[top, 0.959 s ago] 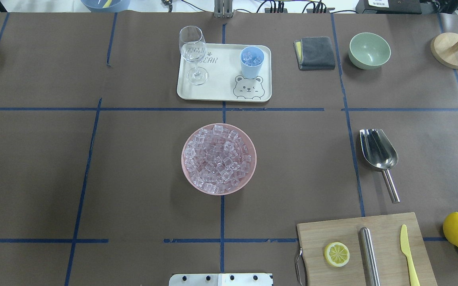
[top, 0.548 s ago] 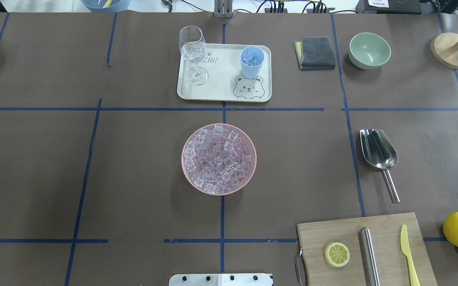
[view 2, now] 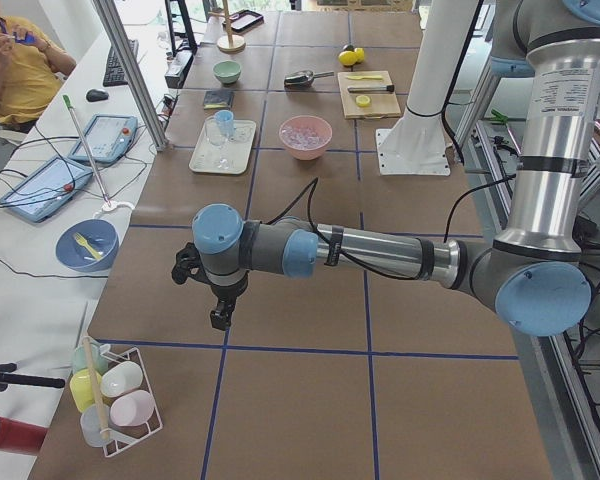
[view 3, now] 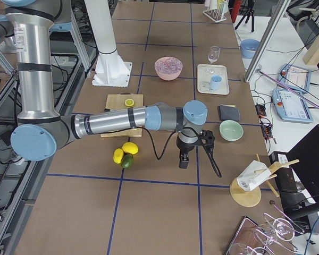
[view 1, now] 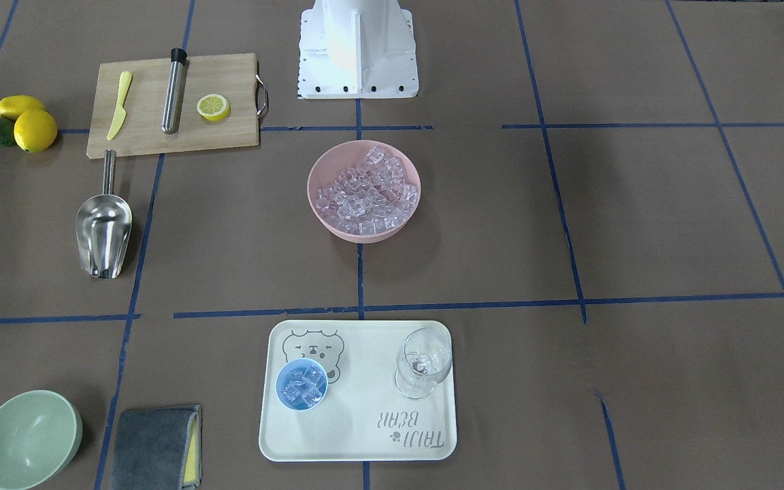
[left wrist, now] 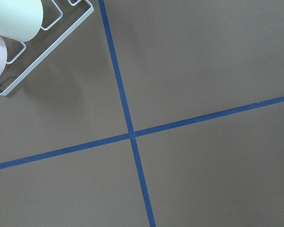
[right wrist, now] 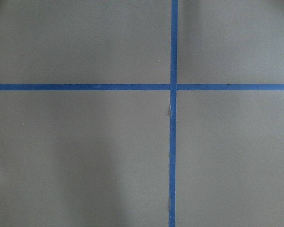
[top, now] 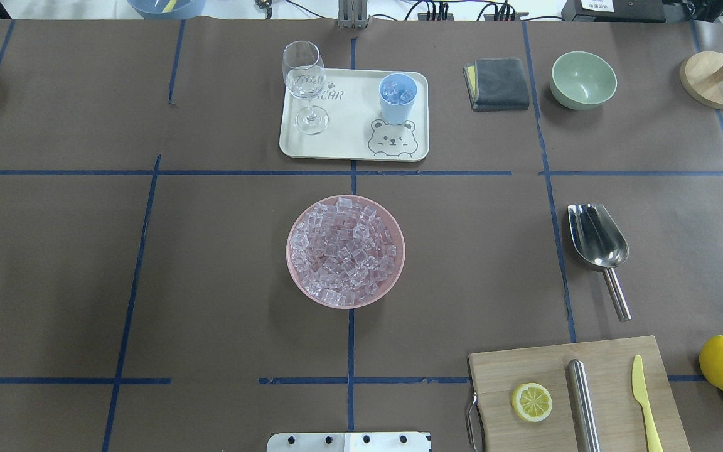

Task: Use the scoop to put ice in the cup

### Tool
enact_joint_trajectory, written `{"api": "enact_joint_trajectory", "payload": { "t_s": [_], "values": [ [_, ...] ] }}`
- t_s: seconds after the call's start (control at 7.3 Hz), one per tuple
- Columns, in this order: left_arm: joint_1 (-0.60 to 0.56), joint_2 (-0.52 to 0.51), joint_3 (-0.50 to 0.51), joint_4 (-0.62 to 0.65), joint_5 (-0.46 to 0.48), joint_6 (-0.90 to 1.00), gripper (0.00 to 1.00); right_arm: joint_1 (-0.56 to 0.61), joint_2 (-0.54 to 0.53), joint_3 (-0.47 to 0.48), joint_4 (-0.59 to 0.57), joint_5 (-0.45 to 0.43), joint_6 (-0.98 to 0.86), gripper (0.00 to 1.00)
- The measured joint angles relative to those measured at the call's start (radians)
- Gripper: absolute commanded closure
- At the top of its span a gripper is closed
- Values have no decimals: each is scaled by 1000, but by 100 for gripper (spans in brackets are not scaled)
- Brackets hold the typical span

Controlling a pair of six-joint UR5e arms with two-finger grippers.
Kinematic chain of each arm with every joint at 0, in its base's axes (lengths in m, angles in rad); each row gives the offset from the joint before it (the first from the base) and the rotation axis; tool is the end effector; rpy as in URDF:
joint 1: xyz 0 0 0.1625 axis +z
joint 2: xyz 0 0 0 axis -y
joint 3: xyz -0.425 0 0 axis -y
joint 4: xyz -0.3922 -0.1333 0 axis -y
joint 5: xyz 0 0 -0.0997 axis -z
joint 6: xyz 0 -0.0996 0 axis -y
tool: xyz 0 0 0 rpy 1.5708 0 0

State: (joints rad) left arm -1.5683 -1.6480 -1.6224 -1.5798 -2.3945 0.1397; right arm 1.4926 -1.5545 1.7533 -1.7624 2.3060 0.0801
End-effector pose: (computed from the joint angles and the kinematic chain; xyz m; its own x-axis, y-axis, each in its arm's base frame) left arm -0.0589 -0.5299 0.5892 0.6723 0.2394 -0.7005 -0.0970 0.9666 0.2372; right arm 0.0279 -0.4953 0.5831 0.7429 0.0172 0.6691 0.0187 0.9987 -0.0465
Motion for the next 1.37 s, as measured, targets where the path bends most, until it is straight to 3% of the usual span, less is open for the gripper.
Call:
{"api": "enact_joint_trajectory", "payload": {
  "t_s": [1.37],
  "values": [
    [1,8,40,8,8,-5,0,-2,6,-26,3,44,8,0]
  ]
}}
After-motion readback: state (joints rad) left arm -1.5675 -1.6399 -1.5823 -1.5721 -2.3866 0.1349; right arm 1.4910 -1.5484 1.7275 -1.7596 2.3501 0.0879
